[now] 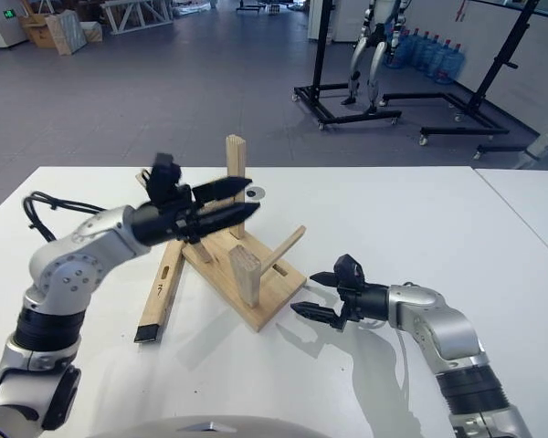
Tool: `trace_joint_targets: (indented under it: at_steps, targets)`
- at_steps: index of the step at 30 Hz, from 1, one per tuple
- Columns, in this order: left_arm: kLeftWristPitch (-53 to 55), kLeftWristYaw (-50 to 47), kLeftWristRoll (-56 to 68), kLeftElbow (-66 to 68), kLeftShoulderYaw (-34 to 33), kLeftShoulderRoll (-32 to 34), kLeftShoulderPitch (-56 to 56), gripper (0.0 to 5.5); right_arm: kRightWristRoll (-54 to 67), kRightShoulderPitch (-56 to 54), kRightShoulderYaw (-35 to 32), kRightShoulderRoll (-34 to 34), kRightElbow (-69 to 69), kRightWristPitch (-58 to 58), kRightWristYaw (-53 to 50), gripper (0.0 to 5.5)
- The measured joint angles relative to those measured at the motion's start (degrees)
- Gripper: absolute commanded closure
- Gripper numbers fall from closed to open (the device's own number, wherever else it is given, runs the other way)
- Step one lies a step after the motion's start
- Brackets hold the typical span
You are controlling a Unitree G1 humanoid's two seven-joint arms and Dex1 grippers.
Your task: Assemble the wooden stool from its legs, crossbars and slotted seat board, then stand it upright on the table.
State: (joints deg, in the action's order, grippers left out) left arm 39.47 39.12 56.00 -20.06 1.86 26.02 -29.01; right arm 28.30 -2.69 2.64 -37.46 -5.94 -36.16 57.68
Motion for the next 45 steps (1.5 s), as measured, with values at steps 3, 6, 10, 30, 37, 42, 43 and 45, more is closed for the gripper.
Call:
trace_joint_targets:
  at_steps: [3, 6, 10, 30, 37, 42, 43, 45]
  targets:
    - [2.42, -2.41, 3.72, -1.28, -4.51, 1.38, -4.06, 2.22, 0.39, 0.66, -0.27, 0.1, -0.5, -0.05, -0.18, 0.1]
    - [5.24, -3.8, 6.04, -3.36, -8.7, 5.48, -5.75, 2.22, 0.47, 0.64, -0.35, 0.18, -0.47, -0.04, -0.41, 0.1]
    - [8.55, -5.17, 7.68, -6.72, -14.56, 11.52, 0.63, 2.22, 0.83, 0.93, -0.76, 0.42, -0.41, 0.02, -0.67, 0.1]
    - [-3.85, 1.61, -11.56, 6.7, -16.67, 11.13, 30.66, 2.22, 71.78, -33.7, -10.95, 3.63, -22.85, -10.82, -49.47, 0.1]
    - [-5.21, 2.8, -13.75, 8.38, -15.67, 9.59, 30.15, 2.22, 71.73, -39.26, -3.68, 4.62, -26.17, -10.48, -57.06, 0.1]
    - [-5.57, 1.59, -14.71, 8.2, -15.05, 7.87, 28.96, 2.22, 64.45, -44.71, -1.6, 9.24, -19.32, -8.15, -61.67, 0.1]
    - [-5.61, 1.33, -14.91, 8.21, -15.05, 7.65, 28.69, 2.22, 64.01, -44.66, -1.32, 10.05, -17.97, -8.16, -61.37, 0.1]
    - [-6.06, 1.26, -15.39, 8.45, -14.87, 6.62, 28.59, 2.22, 64.58, -42.8, -1.27, 12.06, -13.65, -8.73, -59.0, 0.1]
